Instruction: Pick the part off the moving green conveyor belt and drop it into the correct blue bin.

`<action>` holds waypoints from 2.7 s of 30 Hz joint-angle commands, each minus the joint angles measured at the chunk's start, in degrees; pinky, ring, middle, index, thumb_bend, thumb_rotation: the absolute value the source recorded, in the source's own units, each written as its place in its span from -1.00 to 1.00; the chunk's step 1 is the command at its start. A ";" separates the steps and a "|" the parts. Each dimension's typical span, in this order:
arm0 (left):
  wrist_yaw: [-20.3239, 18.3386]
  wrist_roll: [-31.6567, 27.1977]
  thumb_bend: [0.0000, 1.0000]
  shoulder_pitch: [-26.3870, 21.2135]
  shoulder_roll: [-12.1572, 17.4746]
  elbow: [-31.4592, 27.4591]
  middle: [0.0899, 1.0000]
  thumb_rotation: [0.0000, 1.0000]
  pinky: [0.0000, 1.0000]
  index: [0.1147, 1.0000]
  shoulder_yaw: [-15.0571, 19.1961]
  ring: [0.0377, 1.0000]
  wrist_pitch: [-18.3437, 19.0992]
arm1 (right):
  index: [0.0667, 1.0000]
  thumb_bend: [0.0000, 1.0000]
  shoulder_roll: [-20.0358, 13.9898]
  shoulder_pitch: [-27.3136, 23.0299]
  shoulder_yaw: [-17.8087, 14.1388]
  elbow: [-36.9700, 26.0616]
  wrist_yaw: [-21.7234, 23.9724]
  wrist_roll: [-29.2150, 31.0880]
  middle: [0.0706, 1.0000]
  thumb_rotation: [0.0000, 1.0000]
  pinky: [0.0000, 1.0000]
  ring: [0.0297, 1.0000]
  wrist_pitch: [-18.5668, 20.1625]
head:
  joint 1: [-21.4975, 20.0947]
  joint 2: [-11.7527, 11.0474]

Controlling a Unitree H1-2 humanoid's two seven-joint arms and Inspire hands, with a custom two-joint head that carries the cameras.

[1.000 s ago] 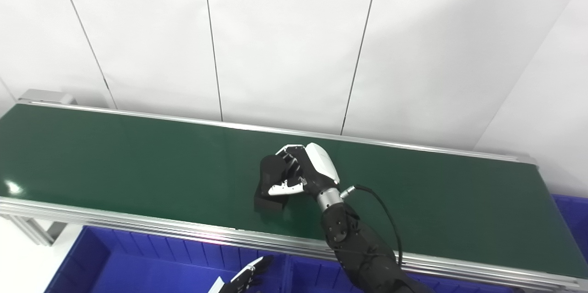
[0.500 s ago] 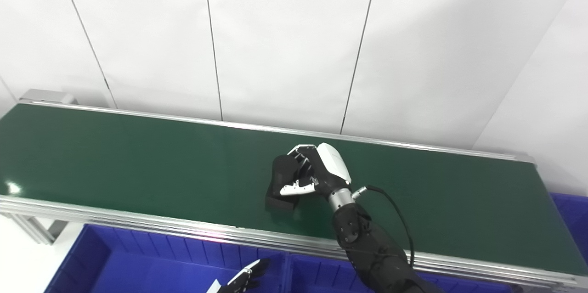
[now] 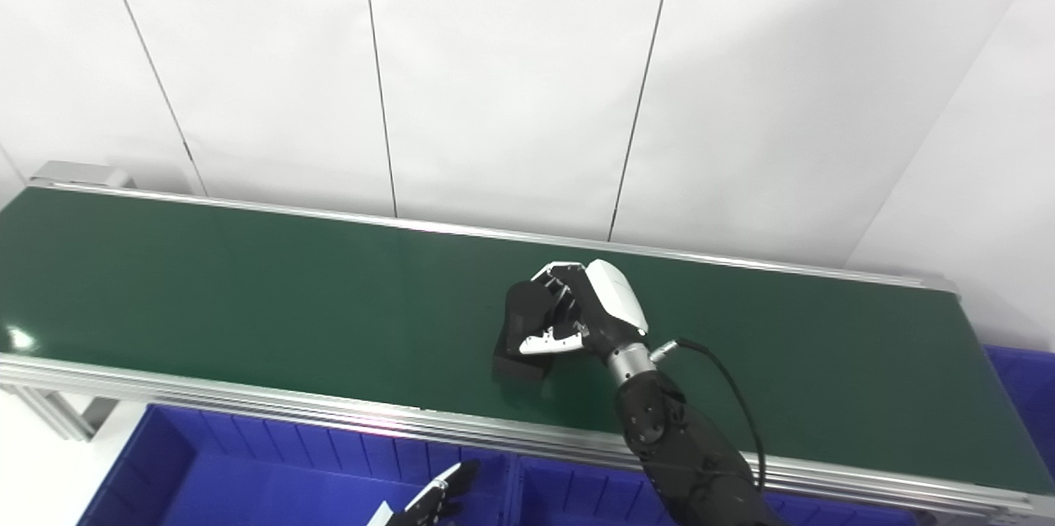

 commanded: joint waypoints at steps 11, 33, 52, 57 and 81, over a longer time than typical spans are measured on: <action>-3.96 -2.71 0.19 -0.04 1.19 -3.57 1.00 1.00 1.00 1.00 3.02 1.00 -2.19 | -0.04 0.04 -3.47 6.12 -3.89 -16.62 4.19 0.82 -0.25 -1.00 -0.47 -0.40 0.23 | -12.14 2.27; -19.46 -10.38 0.32 2.82 1.34 -13.05 0.94 1.00 0.96 1.00 17.87 0.95 -2.11 | -0.04 0.04 -4.33 27.57 -15.85 -51.69 10.59 -2.17 -0.21 -1.00 -0.41 -0.33 14.05 | -27.94 14.24; -22.46 -14.28 0.32 0.80 2.21 -14.24 0.90 0.96 1.00 0.95 22.18 0.95 1.80 | -0.05 0.04 -7.04 44.68 -22.06 -74.39 17.20 -3.98 -0.26 -1.00 -0.50 -0.41 24.67 | -32.33 18.65; -23.08 -15.39 0.36 0.34 2.19 -13.41 0.89 0.93 1.00 0.92 23.04 0.96 2.40 | -0.04 0.04 -7.75 47.27 -24.14 -76.00 17.35 -4.77 -0.27 -1.00 -0.52 -0.44 25.41 | -32.24 18.73; -23.57 -15.44 0.30 1.44 2.45 -15.67 0.88 0.94 0.97 0.93 23.54 0.93 3.87 | -0.02 0.04 -11.14 55.16 -27.79 -75.50 16.93 -11.18 -0.28 -1.00 -0.47 -0.41 24.16 | -31.41 18.01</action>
